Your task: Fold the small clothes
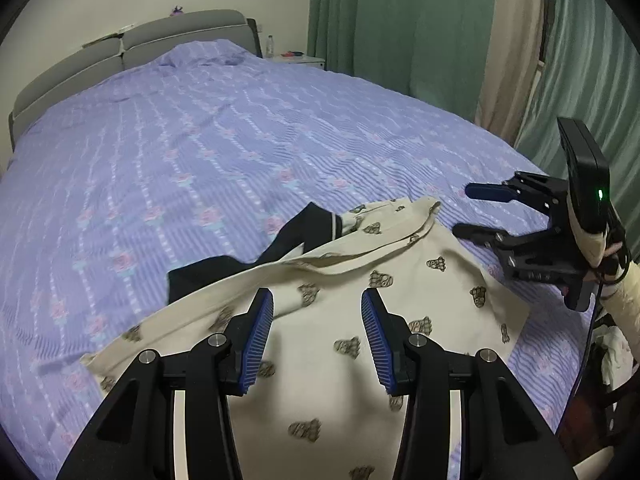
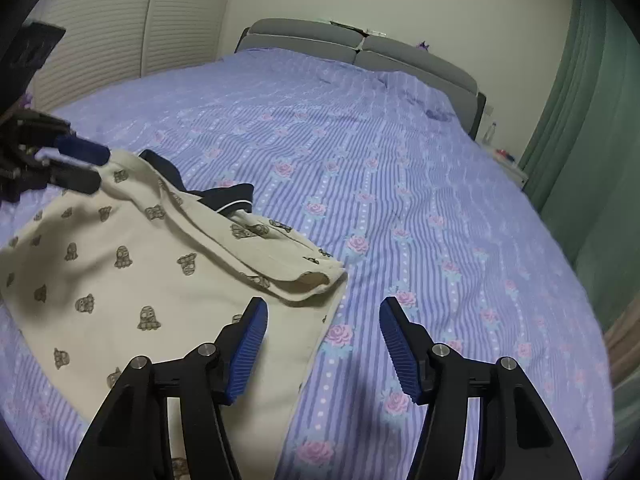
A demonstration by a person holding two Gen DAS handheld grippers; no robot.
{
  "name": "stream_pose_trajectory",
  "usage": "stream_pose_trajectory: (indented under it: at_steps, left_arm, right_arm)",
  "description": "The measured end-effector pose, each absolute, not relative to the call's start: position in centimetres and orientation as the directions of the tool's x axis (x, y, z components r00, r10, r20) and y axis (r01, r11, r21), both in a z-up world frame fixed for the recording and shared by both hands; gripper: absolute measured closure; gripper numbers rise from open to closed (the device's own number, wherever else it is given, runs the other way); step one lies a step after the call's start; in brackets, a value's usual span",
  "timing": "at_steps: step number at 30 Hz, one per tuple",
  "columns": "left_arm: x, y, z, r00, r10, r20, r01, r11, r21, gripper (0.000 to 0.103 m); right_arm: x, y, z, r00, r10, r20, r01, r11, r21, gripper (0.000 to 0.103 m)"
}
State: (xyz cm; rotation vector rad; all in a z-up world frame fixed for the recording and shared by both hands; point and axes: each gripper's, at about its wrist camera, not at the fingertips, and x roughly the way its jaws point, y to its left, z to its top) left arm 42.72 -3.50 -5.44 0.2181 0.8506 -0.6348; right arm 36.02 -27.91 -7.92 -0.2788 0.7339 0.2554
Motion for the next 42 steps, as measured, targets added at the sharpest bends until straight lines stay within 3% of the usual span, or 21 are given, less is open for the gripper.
stream_pose_trajectory:
  at_steps: [4,14,16,21,30,32,34,35,38,42]
  left_arm:
    - [43.2,-4.4,-5.7,0.486,-0.429,-0.761,0.604,0.795,-0.062,0.058]
    - [43.7,-4.2,-6.4,0.482,-0.418,-0.77,0.6,0.798,-0.058,0.058]
    - [43.8,-4.0,-6.5,0.482,-0.417,-0.771,0.593,0.802,-0.063,0.058]
    - [44.3,-3.2,-6.5,0.509,-0.399,-0.763,0.559,0.827,-0.06,0.058]
    - [45.5,-2.0,-6.9,0.546,-0.345,-0.763,0.492,0.87,-0.041,0.058]
    - [45.6,-1.5,-6.9,0.549,-0.345,-0.761,0.48,0.876,-0.05,0.058]
    - [45.7,-1.0,-6.9,0.557,-0.34,-0.758,0.47,0.881,-0.049,0.058]
    - [45.7,-0.7,-6.8,0.558,-0.341,-0.756,0.47,0.881,-0.051,0.058]
    - [45.5,-0.3,-6.5,0.564,-0.333,-0.756,0.487,0.873,-0.022,0.058]
    - [45.9,-0.2,-6.1,0.555,-0.313,-0.771,0.535,0.844,0.042,0.058]
  right_arm:
    - [37.1,-29.2,-8.1,0.715,0.16,-0.68,-0.288,0.954,-0.078,0.066]
    - [38.7,-29.1,-9.3,0.684,0.203,-0.701,-0.305,0.952,-0.021,0.08]
    - [39.4,-28.9,-9.4,0.671,0.213,-0.71,-0.31,0.951,-0.007,0.094]
    - [41.0,-29.0,-9.0,0.676,0.201,-0.709,-0.262,0.965,0.024,0.096]
    - [45.8,-31.1,-8.1,0.681,0.096,-0.726,-0.043,0.995,0.091,0.094]
    - [45.4,-31.5,-7.6,0.693,0.108,-0.713,-0.035,0.993,0.116,0.088]
    - [44.3,-31.3,-7.0,0.712,0.105,-0.694,-0.055,0.994,0.093,0.056]
    - [43.6,-31.2,-6.8,0.725,0.116,-0.679,-0.078,0.993,0.086,0.049]
    - [42.0,-30.6,-6.5,0.748,0.141,-0.649,-0.151,0.988,0.041,0.047]
    - [42.3,-30.0,-7.6,0.702,0.177,-0.69,-0.239,0.971,0.005,0.048]
